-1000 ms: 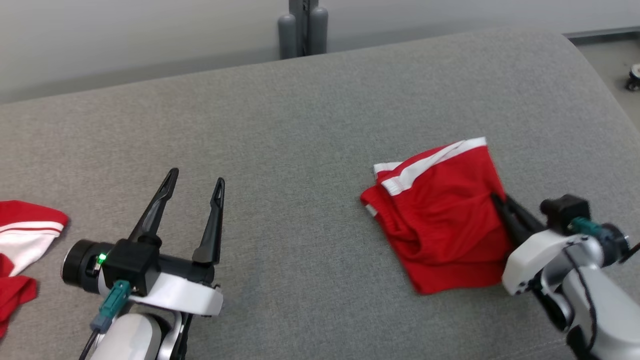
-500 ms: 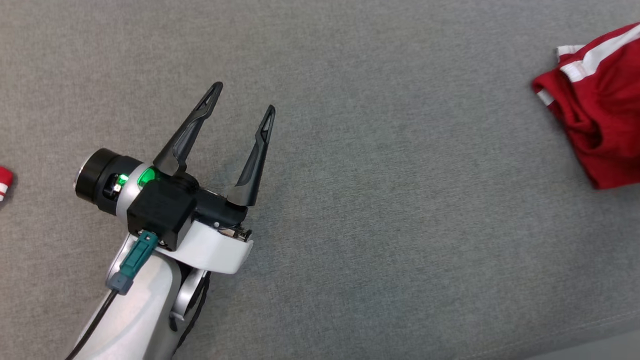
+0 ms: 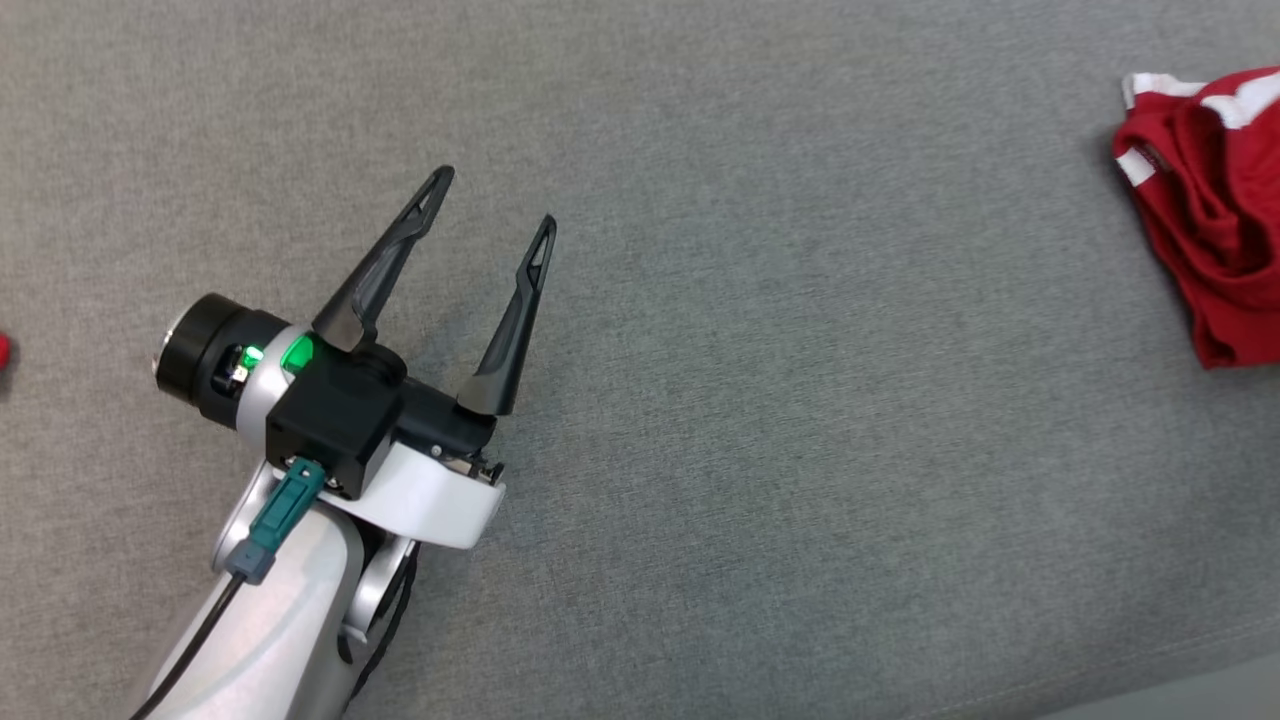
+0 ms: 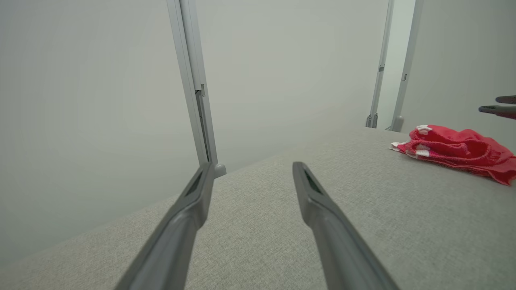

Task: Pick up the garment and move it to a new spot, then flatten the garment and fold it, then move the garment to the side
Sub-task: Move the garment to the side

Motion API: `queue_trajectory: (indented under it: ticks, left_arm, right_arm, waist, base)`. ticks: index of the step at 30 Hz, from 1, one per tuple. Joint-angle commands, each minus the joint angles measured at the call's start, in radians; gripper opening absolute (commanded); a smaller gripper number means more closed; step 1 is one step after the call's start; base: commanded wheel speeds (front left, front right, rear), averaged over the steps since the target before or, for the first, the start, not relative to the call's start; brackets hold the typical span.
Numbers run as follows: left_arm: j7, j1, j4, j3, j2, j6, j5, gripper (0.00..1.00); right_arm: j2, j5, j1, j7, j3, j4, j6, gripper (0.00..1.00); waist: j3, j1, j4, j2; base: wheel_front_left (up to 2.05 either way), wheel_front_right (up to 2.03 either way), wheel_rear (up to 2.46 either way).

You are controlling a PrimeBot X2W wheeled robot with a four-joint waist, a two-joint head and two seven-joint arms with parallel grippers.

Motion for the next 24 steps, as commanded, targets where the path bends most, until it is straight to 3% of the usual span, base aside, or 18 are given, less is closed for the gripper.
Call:
queue_trajectory:
  ticks: [1,8,14,20,24]
  left_arm:
    - [-0.005,0.015,0.004,0.002,0.004,0.004,-0.008,1.0]
    - [-0.017,0.08,0.03,0.014,0.007,0.024,-0.037,1.0]
    - [-0.029,0.149,0.047,0.039,0.004,0.057,-0.068,1.0]
    - [-0.039,0.217,0.059,0.062,-0.006,0.089,-0.102,1.0]
    - [-0.049,0.251,0.08,0.083,-0.013,0.106,-0.126,1.0]
  right_arm:
    - [0.011,-0.009,0.025,-0.007,-0.014,-0.014,0.0,1.0]
    - [0.103,-0.015,0.17,-0.006,-0.097,-0.187,0.0,1.0]
    - [0.214,-0.03,0.32,-0.006,-0.094,-0.378,0.0,1.0]
    - [0.318,-0.04,0.441,-0.006,-0.049,-0.535,0.0,1.0]
    - [0.353,-0.046,0.499,-0.005,-0.016,-0.626,0.0,1.0]
  waist:
    - [-0.023,0.0,-0.012,0.0]
    - [-0.114,0.0,-0.019,0.0]
    - [-0.194,0.0,0.002,0.0]
    - [-0.251,0.0,0.058,0.0]
    - [-0.277,0.0,0.12,0.0]
  base:
    - [0.0,0.0,0.0]
    - [0.0,0.0,0.0]
    - [0.0,0.0,0.0]
    - [0.0,0.0,0.0]
    - [0.0,0.0,0.0]
